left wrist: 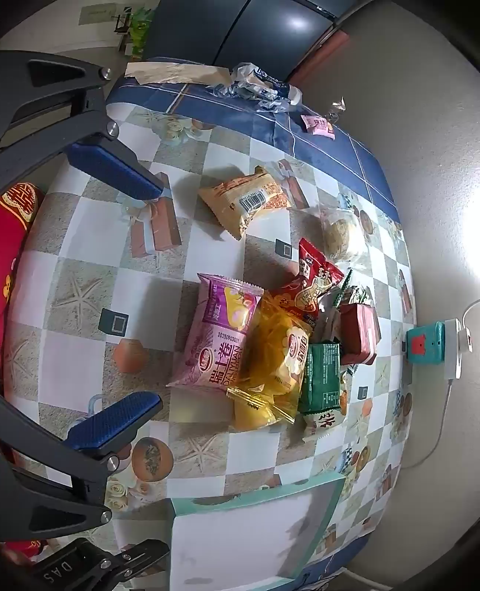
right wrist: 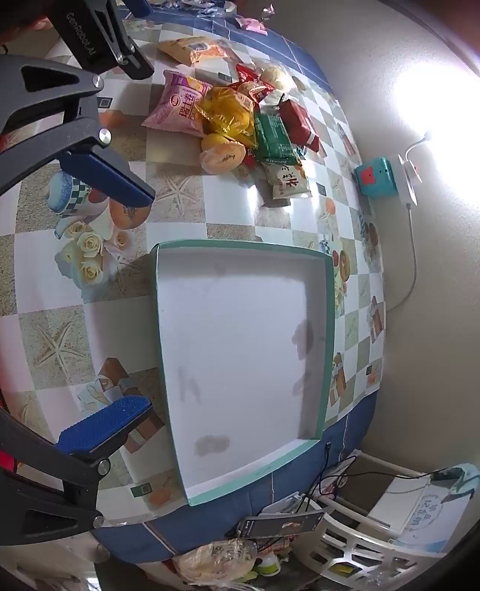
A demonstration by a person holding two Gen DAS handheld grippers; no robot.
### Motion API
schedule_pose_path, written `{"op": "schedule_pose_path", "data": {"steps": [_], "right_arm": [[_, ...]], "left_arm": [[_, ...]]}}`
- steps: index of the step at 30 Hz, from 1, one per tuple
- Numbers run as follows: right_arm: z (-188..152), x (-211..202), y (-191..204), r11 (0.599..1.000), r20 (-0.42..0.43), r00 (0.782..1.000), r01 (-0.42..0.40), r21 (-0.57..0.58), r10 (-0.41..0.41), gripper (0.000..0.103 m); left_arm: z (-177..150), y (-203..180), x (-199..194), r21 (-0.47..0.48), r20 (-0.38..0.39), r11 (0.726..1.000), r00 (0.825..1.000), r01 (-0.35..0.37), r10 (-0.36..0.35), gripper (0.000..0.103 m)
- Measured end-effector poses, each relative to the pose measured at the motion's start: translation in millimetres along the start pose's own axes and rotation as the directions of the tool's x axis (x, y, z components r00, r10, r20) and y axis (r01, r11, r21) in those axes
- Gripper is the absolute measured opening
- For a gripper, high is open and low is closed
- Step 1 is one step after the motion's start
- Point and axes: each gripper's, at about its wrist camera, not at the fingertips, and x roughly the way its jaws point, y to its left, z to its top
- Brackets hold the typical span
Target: Organize snacks
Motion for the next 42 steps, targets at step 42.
{"op": "schedule_pose_path", "data": {"steps": [42], "right_arm": [[0.1, 2.8, -2.4, 1.000, -0.017, 1.000, 0.014, 0.022, -0.014, 0.103]], "left_arm": [[-2.4, -1.1, 0.9, -0.013, -0.021, 1.000, 0.999, 0.027, -0.028, 0.103]]}}
